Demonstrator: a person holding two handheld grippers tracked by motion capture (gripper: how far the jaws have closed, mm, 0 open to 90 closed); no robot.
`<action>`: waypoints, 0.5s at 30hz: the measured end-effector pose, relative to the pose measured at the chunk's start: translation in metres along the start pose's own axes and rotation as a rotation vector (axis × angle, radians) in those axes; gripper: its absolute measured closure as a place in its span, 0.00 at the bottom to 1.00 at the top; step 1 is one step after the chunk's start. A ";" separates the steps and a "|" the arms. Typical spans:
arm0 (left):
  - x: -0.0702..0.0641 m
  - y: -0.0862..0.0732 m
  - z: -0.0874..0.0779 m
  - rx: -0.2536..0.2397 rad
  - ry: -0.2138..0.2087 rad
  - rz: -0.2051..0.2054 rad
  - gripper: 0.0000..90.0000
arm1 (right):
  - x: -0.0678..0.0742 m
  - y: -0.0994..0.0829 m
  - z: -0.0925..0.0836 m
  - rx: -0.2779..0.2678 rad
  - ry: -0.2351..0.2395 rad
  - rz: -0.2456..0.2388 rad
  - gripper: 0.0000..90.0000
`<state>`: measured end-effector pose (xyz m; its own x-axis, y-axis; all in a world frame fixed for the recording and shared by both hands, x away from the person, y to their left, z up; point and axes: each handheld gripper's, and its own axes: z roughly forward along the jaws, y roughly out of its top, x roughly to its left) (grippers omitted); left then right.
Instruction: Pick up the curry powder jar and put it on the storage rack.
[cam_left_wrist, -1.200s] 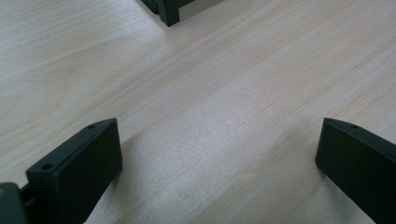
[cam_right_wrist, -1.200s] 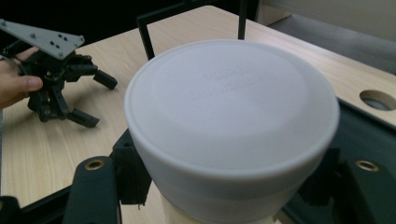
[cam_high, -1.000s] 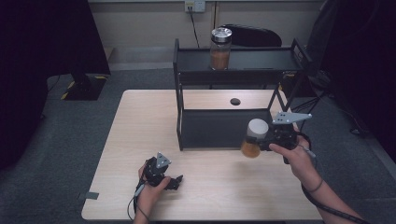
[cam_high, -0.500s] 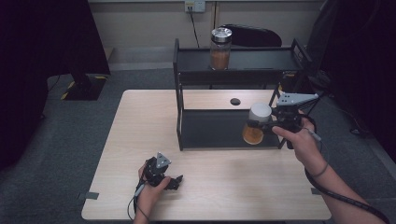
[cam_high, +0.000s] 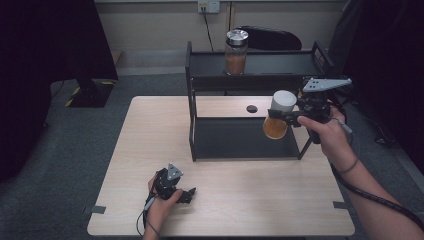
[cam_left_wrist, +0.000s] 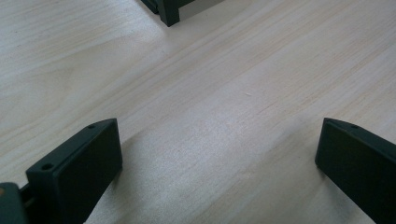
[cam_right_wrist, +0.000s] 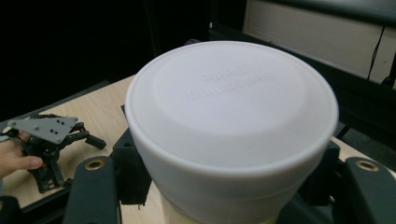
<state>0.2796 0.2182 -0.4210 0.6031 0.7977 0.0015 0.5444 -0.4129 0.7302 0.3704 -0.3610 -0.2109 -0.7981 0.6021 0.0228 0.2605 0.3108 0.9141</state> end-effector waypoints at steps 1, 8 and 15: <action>0.000 0.000 0.000 0.000 0.000 0.000 0.00 | 0.000 0.003 -0.001 -0.001 -0.002 -0.004 0.38; 0.000 0.000 0.000 0.000 0.000 0.000 0.00 | -0.003 0.026 -0.008 -0.007 -0.005 -0.005 0.38; 0.000 0.000 0.000 -0.002 -0.001 -0.004 0.00 | -0.007 0.047 -0.014 -0.017 -0.005 0.009 0.38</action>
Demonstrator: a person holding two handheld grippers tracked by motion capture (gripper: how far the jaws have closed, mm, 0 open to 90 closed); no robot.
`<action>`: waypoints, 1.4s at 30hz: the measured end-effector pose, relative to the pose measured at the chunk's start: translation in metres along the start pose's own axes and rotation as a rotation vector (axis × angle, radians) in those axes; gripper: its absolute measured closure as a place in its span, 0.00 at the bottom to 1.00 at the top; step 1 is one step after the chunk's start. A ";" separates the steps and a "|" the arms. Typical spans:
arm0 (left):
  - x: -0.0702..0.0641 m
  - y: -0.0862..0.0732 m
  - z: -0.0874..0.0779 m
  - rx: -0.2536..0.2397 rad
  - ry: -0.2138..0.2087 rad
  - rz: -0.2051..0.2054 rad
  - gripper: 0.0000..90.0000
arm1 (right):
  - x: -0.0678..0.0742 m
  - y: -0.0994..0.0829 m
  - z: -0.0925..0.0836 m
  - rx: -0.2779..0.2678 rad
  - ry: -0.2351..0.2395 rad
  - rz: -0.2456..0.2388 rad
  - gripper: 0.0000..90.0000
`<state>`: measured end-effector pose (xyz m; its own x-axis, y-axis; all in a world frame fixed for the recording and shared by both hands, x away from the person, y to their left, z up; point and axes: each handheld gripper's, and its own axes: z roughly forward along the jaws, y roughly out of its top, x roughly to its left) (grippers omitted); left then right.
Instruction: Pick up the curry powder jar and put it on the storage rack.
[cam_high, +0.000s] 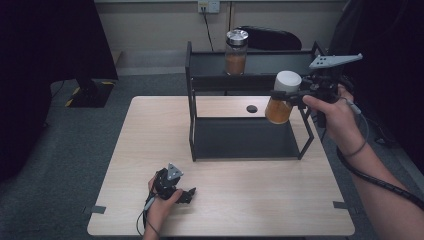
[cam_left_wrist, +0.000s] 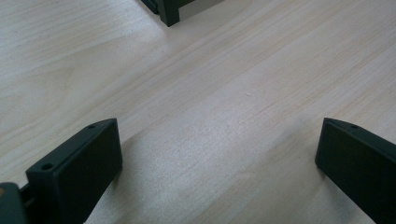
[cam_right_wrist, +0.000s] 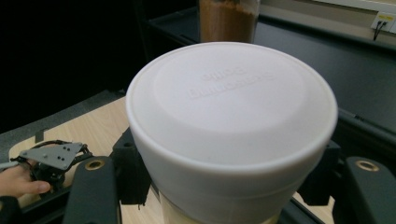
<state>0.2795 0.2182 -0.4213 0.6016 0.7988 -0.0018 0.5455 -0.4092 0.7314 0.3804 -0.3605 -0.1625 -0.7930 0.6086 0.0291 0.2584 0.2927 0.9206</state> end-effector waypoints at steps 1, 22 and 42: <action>0.000 0.000 0.000 0.000 0.000 0.000 0.00 | 0.000 0.000 0.000 0.000 0.000 0.000 0.38; 0.000 0.000 0.000 0.002 0.000 0.002 0.00 | -0.007 0.052 -0.015 -0.018 -0.012 0.002 0.38; 0.000 0.000 0.000 0.002 0.000 0.002 0.00 | -0.014 0.103 -0.007 -0.037 -0.115 0.013 0.38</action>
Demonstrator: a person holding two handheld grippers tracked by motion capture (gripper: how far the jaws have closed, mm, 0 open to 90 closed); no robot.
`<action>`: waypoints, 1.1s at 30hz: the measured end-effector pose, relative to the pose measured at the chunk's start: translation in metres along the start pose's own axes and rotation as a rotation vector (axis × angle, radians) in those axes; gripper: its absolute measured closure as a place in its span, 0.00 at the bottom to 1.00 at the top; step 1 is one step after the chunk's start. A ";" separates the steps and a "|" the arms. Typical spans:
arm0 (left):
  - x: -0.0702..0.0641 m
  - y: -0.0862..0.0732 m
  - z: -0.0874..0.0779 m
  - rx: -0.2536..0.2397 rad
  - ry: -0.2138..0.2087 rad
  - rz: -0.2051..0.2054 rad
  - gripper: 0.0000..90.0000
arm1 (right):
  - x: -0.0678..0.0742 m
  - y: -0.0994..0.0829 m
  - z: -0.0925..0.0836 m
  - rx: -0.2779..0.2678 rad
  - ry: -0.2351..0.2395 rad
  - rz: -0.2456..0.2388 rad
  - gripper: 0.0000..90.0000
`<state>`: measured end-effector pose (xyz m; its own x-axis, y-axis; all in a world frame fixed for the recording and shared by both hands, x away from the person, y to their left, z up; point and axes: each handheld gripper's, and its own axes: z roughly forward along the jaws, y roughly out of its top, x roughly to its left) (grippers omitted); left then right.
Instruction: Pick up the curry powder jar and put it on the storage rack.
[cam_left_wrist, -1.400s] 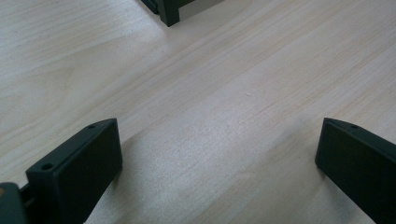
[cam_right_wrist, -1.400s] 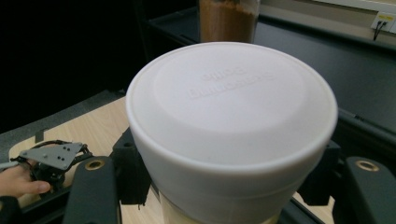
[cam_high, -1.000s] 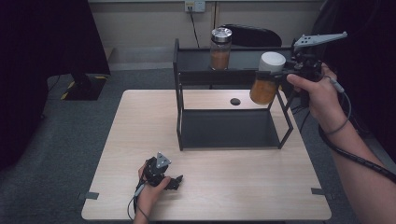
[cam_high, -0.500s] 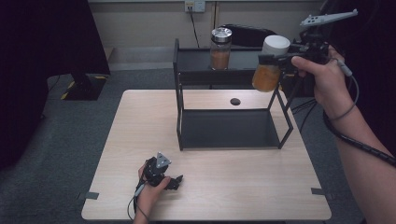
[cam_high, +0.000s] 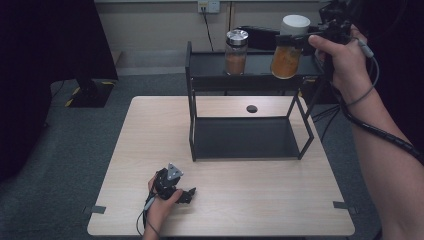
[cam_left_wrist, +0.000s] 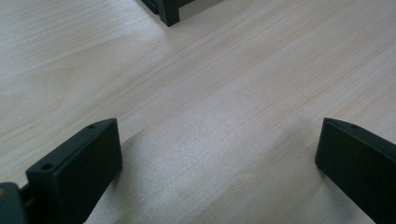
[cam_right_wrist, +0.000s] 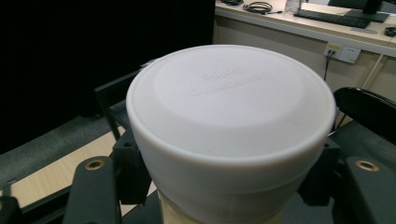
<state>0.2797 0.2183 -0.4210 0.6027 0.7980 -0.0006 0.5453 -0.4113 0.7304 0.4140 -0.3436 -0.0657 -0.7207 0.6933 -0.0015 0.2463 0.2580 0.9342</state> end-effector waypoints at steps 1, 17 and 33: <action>0.000 0.000 0.000 0.000 0.000 0.000 0.00 | -0.001 0.001 0.003 0.001 -0.009 0.007 0.38; 0.000 0.000 0.000 0.001 0.000 0.002 0.00 | -0.013 0.009 0.038 0.032 -0.109 0.056 0.38; 0.000 0.000 0.000 0.001 0.000 0.002 0.00 | -0.010 0.007 0.050 0.059 -0.121 0.049 0.38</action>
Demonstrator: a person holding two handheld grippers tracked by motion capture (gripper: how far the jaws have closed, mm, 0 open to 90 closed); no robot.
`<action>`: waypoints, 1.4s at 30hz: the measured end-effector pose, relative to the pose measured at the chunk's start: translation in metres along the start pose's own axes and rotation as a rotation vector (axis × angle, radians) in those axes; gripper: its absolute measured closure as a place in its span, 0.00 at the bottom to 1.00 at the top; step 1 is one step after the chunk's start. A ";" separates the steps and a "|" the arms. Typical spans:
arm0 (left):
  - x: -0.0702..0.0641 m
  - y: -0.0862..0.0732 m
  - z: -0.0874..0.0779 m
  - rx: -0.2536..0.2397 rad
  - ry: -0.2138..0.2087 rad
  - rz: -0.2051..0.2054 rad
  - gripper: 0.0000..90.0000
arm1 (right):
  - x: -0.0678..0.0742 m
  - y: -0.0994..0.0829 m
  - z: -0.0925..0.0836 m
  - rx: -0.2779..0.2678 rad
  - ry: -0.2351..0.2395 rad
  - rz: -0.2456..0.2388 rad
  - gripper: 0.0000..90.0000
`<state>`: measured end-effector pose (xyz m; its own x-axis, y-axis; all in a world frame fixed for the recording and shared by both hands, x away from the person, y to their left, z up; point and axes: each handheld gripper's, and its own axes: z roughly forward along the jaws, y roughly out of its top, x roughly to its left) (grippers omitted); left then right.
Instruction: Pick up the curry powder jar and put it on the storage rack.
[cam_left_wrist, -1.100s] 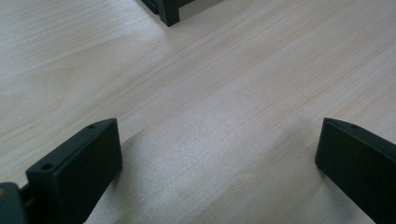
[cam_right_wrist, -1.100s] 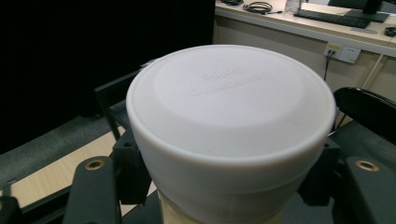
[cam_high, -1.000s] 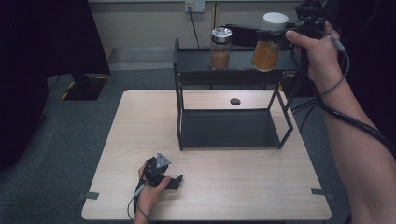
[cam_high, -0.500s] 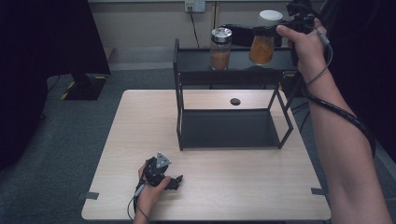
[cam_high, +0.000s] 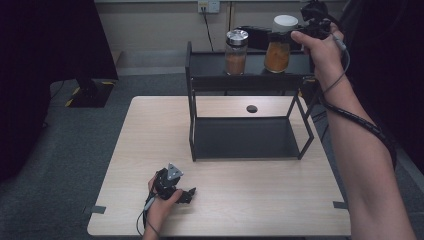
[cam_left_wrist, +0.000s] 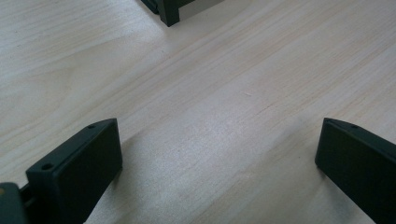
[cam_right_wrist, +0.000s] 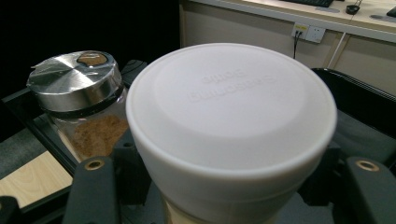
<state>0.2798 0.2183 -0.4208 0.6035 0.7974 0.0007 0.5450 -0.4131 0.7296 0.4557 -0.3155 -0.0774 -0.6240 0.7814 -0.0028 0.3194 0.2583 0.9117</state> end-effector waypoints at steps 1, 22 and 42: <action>0.000 0.000 0.000 0.000 0.000 0.000 0.00 | -0.001 -0.001 0.000 -0.001 0.001 0.002 0.38; 0.000 0.000 0.000 -0.001 -0.001 -0.002 0.00 | -0.006 -0.007 0.000 -0.008 0.020 0.007 0.36; 0.000 0.000 0.000 0.000 0.000 0.000 0.00 | 0.002 -0.014 -0.007 -0.004 -0.006 0.032 0.00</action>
<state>0.2798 0.2183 -0.4209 0.6034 0.7975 0.0005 0.5451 -0.4129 0.7296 0.4453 -0.3211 -0.0872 -0.6096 0.7923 0.0237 0.3362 0.2314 0.9129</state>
